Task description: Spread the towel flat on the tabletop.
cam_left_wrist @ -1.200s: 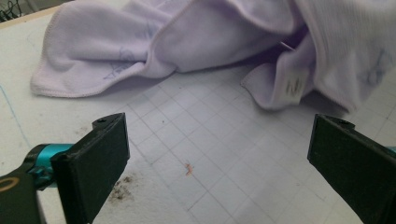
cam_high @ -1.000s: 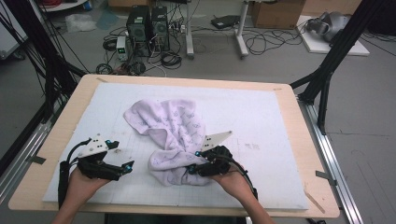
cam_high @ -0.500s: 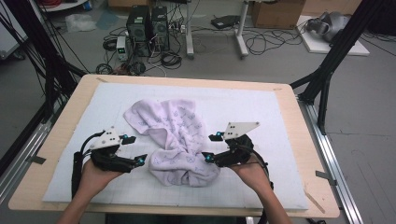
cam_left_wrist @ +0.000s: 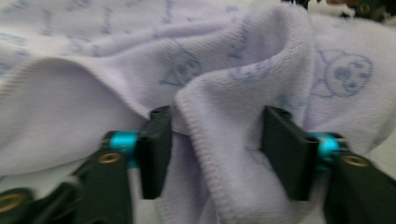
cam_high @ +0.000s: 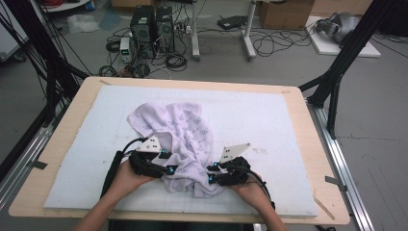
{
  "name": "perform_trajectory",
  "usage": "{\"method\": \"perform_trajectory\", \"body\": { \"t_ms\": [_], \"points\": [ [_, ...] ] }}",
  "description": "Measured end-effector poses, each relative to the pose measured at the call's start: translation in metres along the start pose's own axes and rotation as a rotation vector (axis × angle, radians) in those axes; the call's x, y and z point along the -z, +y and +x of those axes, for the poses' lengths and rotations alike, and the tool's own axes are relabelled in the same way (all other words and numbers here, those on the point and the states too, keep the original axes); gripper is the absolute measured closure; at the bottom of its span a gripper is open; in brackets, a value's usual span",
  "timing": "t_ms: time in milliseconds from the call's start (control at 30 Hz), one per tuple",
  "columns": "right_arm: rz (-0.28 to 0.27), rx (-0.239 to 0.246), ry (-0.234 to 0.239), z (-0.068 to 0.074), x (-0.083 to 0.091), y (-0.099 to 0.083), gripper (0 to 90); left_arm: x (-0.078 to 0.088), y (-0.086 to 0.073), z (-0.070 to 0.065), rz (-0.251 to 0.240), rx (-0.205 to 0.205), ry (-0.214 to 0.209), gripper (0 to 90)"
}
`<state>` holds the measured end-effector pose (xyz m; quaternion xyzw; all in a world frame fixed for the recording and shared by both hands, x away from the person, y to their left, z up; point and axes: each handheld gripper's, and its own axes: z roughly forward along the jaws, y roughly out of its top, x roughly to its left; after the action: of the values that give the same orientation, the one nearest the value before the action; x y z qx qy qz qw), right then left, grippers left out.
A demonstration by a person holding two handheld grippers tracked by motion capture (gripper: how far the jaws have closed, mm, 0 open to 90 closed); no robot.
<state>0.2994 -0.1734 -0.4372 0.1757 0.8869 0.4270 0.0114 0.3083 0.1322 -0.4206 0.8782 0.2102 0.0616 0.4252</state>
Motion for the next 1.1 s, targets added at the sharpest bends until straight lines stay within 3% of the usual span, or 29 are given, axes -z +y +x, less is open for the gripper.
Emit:
{"method": "perform_trajectory", "body": {
  "t_ms": [33, 67, 100, 133, 233, 400, 600, 700, 800, 867, 967, 1100],
  "points": [
    [-0.004, 0.007, 0.007, 0.002, 0.0, -0.001, 75.3, -0.003, -0.001, 0.0, 0.027, -0.015, -0.017, 67.8],
    [-0.008, 0.016, 0.013, 0.002, 0.001, 0.0, 77.6, -0.006, -0.002, -0.002, 0.039, -0.012, -0.033, 73.2],
    [-0.008, 0.016, 0.013, 0.002, 0.001, 0.0, 77.6, -0.006, -0.002, -0.002, 0.048, -0.019, -0.037, 73.2],
    [-0.012, 0.006, 0.02, 0.004, 0.004, 0.0, 79.8, -0.005, -0.002, -0.003, 0.052, -0.03, -0.039, 81.9],
    [-0.032, 0.012, 0.033, 0.008, 0.008, 0.0, 81.0, 0.003, -0.005, -0.004, 0.042, -0.028, -0.035, 84.3],
    [-0.075, 0.024, 0.076, 0.027, 0.017, 0.004, 82.1, 0.026, -0.018, -0.008, 0.039, -0.021, -0.013, 85.4],
    [-0.071, 0.042, 0.13, 0.051, 0.017, 0.005, 82.4, 0.059, -0.037, -0.018, 0.042, -0.031, 0.016, 85.6],
    [-0.08, 0.048, 0.167, 0.059, 0.015, 0.006, 82.2, 0.07, -0.048, -0.02, 0.034, -0.011, 0.026, 85.7],
    [-0.085, 0.067, 0.192, 0.062, 0.015, 0.011, 75.8, 0.077, -0.056, -0.022, 0.035, -0.005, 0.033, 85.6],
    [-0.115, 0.065, 0.179, 0.056, 0.021, 0.016, 68.5, 0.08, -0.057, -0.022, 0.035, -0.012, 0.037, 84.4],
    [-0.152, 0.06, 0.112, 0.043, 0.033, 0.023, 61.3, 0.087, -0.054, -0.018, 0.003, -0.003, 0.046, 66.9],
    [-0.156, 0.037, 0.013, 0.019, 0.034, 0.028, 54.7, 0.092, -0.039, -0.01, -0.061, 0.008, 0.057, 55.9]
  ]
}}
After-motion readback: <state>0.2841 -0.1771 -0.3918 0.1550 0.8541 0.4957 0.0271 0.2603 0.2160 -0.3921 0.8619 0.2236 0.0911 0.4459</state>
